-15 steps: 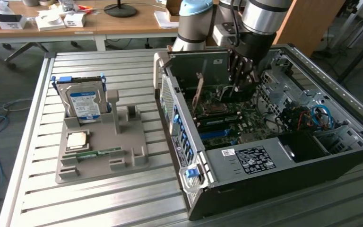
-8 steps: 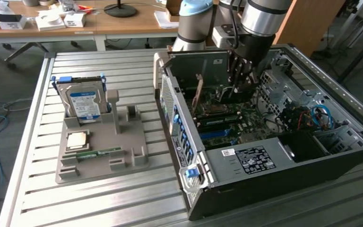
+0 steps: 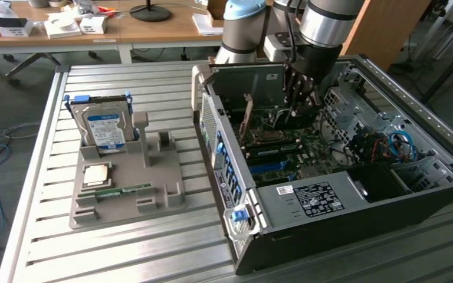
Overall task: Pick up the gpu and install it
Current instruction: 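Insert the gpu into the slot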
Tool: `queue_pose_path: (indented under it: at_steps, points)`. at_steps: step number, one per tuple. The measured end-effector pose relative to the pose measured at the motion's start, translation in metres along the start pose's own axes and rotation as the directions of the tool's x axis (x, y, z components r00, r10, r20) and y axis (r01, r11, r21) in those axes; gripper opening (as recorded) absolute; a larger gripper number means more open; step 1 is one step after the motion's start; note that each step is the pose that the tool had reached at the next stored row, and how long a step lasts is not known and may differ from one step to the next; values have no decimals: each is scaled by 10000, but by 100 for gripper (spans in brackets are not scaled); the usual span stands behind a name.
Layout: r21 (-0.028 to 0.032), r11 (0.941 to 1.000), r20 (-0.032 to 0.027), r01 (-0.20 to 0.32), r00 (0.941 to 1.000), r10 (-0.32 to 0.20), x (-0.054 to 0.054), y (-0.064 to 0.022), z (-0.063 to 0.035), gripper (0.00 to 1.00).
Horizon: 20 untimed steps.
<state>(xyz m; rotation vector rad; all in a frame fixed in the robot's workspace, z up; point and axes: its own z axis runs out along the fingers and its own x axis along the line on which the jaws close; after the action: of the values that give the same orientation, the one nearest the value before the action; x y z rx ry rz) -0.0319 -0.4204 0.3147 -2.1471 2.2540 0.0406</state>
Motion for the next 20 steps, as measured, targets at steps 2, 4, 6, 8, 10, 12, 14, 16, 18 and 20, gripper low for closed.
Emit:
queue_pose_path:
  at_steps: [2, 4, 6, 8, 10, 12, 14, 16, 18, 20]
  points:
    - [0, 10000, -2, 0, 10000, 0, 0, 0, 1, 27]
    - [1, 10000, 1, 7, 10000, -7, 4, 1, 6, 27]
    - [0, 10000, 0, 22, 10000, -22, 17, 0, 6, 27]
    - [-1, 10000, 0, 34, 10000, -34, 32, -1, 6, 27]
    - [-2, 10000, 0, 45, 10000, -45, 49, -2, 6, 27]
    - [-1, 10000, 0, 53, 10000, -53, 65, -2, 6, 27]
    - [-2, 10000, -1, 59, 10000, -59, 80, -3, 5, 27]
    - [-2, 10000, -1, 63, 10000, -63, 97, -4, 4, 27]
    - [-2, 10000, 1, 68, 10000, -68, 116, -5, 4, 27]
    - [-2, 10000, 0, 71, 10000, -71, 135, -6, 3, 27]
